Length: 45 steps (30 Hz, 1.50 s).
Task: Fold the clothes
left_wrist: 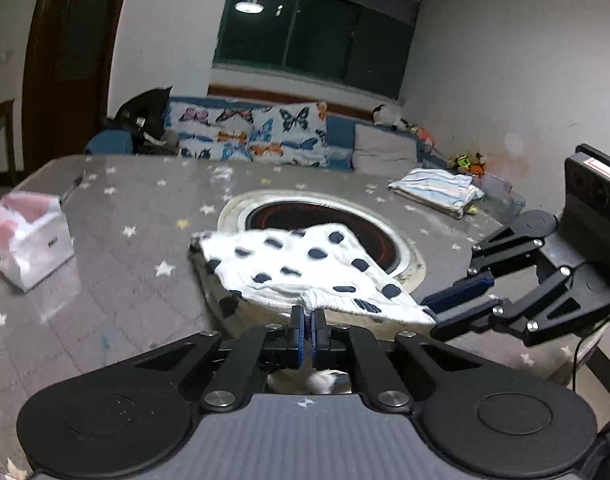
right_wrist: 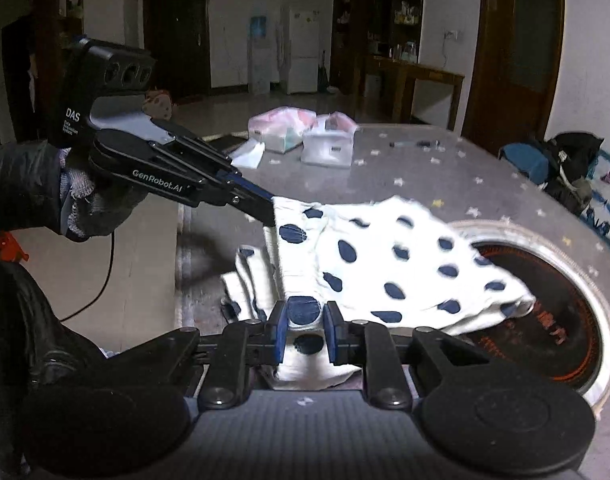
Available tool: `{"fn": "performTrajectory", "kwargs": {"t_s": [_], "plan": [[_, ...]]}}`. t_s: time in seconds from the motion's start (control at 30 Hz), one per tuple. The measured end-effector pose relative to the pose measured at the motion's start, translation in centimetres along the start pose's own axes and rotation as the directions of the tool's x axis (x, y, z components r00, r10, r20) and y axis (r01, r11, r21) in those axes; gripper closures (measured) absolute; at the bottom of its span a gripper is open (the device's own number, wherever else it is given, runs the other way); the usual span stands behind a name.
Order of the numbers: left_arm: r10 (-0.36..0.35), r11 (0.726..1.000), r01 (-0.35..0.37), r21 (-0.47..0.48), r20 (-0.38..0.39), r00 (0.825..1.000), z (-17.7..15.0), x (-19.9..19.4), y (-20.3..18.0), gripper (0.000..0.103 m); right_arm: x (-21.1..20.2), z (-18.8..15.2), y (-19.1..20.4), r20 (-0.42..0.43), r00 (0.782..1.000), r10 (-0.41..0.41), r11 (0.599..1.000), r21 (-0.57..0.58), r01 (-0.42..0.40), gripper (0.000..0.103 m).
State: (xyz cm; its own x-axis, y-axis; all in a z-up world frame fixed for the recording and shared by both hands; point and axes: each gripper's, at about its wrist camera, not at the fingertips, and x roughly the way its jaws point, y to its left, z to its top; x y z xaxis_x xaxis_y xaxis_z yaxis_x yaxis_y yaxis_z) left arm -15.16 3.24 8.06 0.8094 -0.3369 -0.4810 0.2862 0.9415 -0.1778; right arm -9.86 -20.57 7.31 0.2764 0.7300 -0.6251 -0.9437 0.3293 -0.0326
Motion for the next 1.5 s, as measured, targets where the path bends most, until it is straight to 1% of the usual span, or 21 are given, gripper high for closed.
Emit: {"fn": "performTrajectory", "kwargs": {"t_s": [0.1,0.13,0.2,0.3,0.37,0.43,0.47,0.5,0.53,0.6,0.67,0.8,0.87,0.93,1.0,1.2,1.3,1.4,1.5], "plan": [[-0.007,0.999,0.006,0.035,0.004,1.0,-0.1,-0.9,-0.9,0.1,-1.1,0.1,0.4,0.006,1.0,0.007,1.0,-0.01,-0.007,0.085],[-0.009,0.999,0.009,0.032,-0.004,1.0,-0.3,-0.9,-0.9,0.1,-1.2,-0.1,0.5,0.004,1.0,0.012,1.0,-0.013,-0.012,0.085],[-0.015,1.0,0.016,0.023,-0.035,0.999,-0.9,-0.6,-0.9,0.099,-1.1,-0.5,0.6,-0.005,1.0,0.025,1.0,-0.013,-0.025,0.085],[-0.013,1.0,0.015,0.019,-0.092,0.996,-2.0,0.3,-0.7,0.098,0.1,-1.4,1.0,-0.032,0.999,0.015,0.999,-0.034,-0.016,0.085],[0.005,0.999,0.0,0.04,-0.11,0.994,-2.4,0.6,-0.8,0.093,0.6,-1.7,1.2,-0.047,0.999,0.013,0.999,-0.045,-0.015,0.085],[0.007,0.999,-0.001,0.053,-0.123,0.992,-2.3,0.5,-0.6,0.09,1.0,-1.9,1.3,-0.061,0.998,0.018,0.998,-0.051,-0.021,0.084],[0.014,0.998,-0.007,0.059,-0.127,0.992,-2.1,0.4,-0.5,0.081,0.8,-1.9,1.2,-0.066,0.998,0.026,0.999,-0.046,-0.029,0.084],[0.017,0.998,-0.009,0.066,-0.128,0.992,-2.0,0.1,-0.5,0.071,0.6,-1.8,0.9,-0.069,0.997,0.033,0.999,-0.04,-0.036,0.081],[0.017,0.998,-0.008,0.068,-0.125,0.992,-1.9,-0.2,-0.3,0.07,0.4,-1.8,0.7,-0.069,0.997,0.043,0.999,-0.026,-0.045,0.081],[0.015,0.998,-0.006,0.069,-0.118,0.993,-1.6,-1.0,0.0,0.069,-0.2,-1.7,0.1,-0.065,0.996,0.066,0.998,0.009,-0.065,0.08],[0.005,0.998,0.001,0.062,-0.091,0.996,-1.1,-1.7,0.3,0.069,-0.9,-1.5,-0.4,-0.053,0.995,0.081,0.996,0.043,-0.078,0.08],[-0.019,0.999,0.02,0.04,-0.044,0.999,0.2,-1.3,0.2,0.071,-1.5,-0.6,-1.7,0.002,0.997,0.081,0.991,0.11,-0.08,0.08],[-0.037,0.999,0.038,0.023,-0.029,0.999,0.8,-0.6,0.1,0.071,-1.2,-0.2,-2.2,0.017,0.998,0.058,0.99,0.124,-0.06,0.08],[-0.065,0.998,0.065,0.017,-0.032,0.997,1.0,0.7,-0.3,0.071,-0.3,0.1,-2.7,0.017,0.999,0.031,0.991,0.132,-0.033,0.08],[-0.082,0.996,0.083,0.024,-0.045,0.996,0.9,1.9,-0.8,0.071,0.5,0.1,-2.9,0.015,0.999,0.032,0.989,0.146,-0.034,0.08],[-0.087,0.996,0.088,-0.003,-0.101,0.991,-0.7,3.3,-0.3,0.071,3.0,-1.5,-3.0,-0.034,0.999,0.037,0.985,0.169,-0.031,0.079],[-0.09,0.996,0.088,-0.017,-0.129,0.988,-1.5,3.9,0.0,0.07,3.4,-2.1,-3.4,-0.041,0.998,0.052,0.979,0.198,-0.043,0.075],[-0.087,0.996,0.085,-0.019,-0.117,0.989,-1.1,3.8,-0.1,0.069,3.1,-1.7,-4.0,-0.023,0.998,0.054,0.974,0.22,-0.047,0.072],[-0.088,0.996,0.088,-0.011,-0.096,0.991,-0.3,3.8,-0.5,0.069,2.7,-0.8,-5.4,0.01,1.0,0.014,0.972,0.236,-0.016,0.071]]}}
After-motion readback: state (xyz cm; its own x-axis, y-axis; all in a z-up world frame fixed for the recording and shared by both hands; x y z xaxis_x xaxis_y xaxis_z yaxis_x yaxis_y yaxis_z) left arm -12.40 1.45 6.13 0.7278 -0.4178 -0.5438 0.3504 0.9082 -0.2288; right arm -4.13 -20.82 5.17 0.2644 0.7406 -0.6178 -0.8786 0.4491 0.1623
